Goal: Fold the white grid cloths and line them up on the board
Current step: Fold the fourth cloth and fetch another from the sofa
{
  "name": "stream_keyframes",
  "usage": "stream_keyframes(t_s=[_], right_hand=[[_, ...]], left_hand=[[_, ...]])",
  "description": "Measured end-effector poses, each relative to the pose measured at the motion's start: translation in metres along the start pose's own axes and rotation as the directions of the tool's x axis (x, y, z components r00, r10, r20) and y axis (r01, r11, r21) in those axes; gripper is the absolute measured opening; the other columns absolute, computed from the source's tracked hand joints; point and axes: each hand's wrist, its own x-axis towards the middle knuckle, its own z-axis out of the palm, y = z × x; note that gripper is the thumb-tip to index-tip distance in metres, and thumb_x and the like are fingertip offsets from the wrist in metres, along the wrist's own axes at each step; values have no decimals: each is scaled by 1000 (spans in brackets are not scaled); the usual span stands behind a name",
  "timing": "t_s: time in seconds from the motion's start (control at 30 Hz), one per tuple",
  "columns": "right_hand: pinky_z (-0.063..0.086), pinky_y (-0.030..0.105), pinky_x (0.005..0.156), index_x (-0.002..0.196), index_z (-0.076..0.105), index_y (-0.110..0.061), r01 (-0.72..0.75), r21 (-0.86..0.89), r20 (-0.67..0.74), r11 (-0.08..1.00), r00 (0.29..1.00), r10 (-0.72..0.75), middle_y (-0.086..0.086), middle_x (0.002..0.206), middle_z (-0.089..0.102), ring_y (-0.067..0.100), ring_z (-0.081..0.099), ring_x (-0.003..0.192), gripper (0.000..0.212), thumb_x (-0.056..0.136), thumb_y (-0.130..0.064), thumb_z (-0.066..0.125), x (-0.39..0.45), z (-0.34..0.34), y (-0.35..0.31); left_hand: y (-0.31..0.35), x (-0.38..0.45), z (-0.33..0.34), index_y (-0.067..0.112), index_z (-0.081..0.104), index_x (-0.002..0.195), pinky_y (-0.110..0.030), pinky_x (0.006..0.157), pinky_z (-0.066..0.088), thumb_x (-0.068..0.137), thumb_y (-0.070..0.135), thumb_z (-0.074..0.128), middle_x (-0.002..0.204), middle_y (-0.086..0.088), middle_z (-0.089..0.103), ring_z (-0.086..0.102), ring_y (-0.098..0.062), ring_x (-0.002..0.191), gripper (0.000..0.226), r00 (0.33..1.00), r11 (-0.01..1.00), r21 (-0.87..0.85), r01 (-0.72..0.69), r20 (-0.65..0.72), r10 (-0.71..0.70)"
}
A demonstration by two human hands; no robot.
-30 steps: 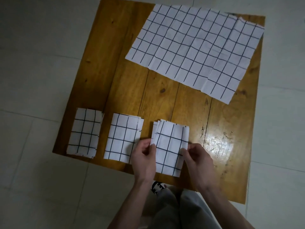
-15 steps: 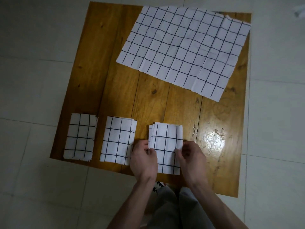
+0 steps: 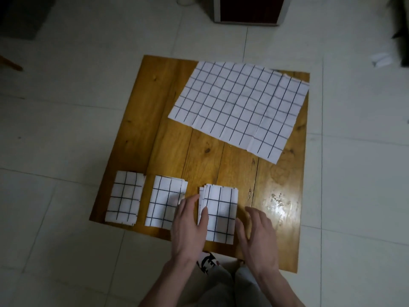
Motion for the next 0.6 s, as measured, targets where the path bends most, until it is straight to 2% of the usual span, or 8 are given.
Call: stream_keyframes(t_s=[0.13, 0.27, 0.4, 0.47, 0.6], right_hand=[[41, 40, 117, 147, 55, -19, 142, -132, -25, 981, 989, -146, 1, 148, 58, 19, 53, 137, 59, 106, -56, 32, -20, -57, -36], [47, 52, 113, 147, 56, -14, 304, -216, -66, 928, 944, -324, 6, 148, 60, 25, 54, 140, 62, 107, -54, 33, -45, -118, -78], [38, 49, 121, 153, 49, -15, 397, -284, -96, 872, 894, -438, 3, 154, 54, 21, 45, 148, 61, 107, -54, 39, -63, -173, -111], [34, 47, 123, 154, 47, -14, 425, -313, -126, 849, 868, -481, 2, 156, 52, 20, 42, 149, 61, 107, -54, 38, -70, -197, -124], [38, 44, 121, 152, 49, -15, 446, -356, -140, 821, 843, -519, 2, 154, 54, 20, 44, 147, 61, 107, -55, 42, -80, -232, -134]], left_hand=[[40, -18, -63, 25, 57, 145, -28, 106, 44, 103, 41, 52, 142, 10, 59, 46, 1, 129, 45, 987, 984, 88, -156, -28, 159], [76, -51, -118, 21, 60, 141, -31, 104, 48, 106, 45, 45, 136, 6, 64, 48, -1, 126, 45, 948, 956, 170, -240, -172, 269], [108, -76, -155, 18, 59, 142, -35, 107, 49, 107, 48, 40, 139, 2, 63, 52, -12, 132, 50, 931, 953, 180, -243, -233, 281], [120, -84, -167, 17, 54, 147, -41, 112, 48, 108, 49, 37, 144, 1, 60, 50, -15, 138, 53, 920, 936, 208, -283, -218, 327], [140, -88, -183, 17, 45, 154, -35, 120, 38, 109, 45, 41, 151, 1, 54, 44, -15, 144, 53, 871, 864, 270, -424, -140, 471]])
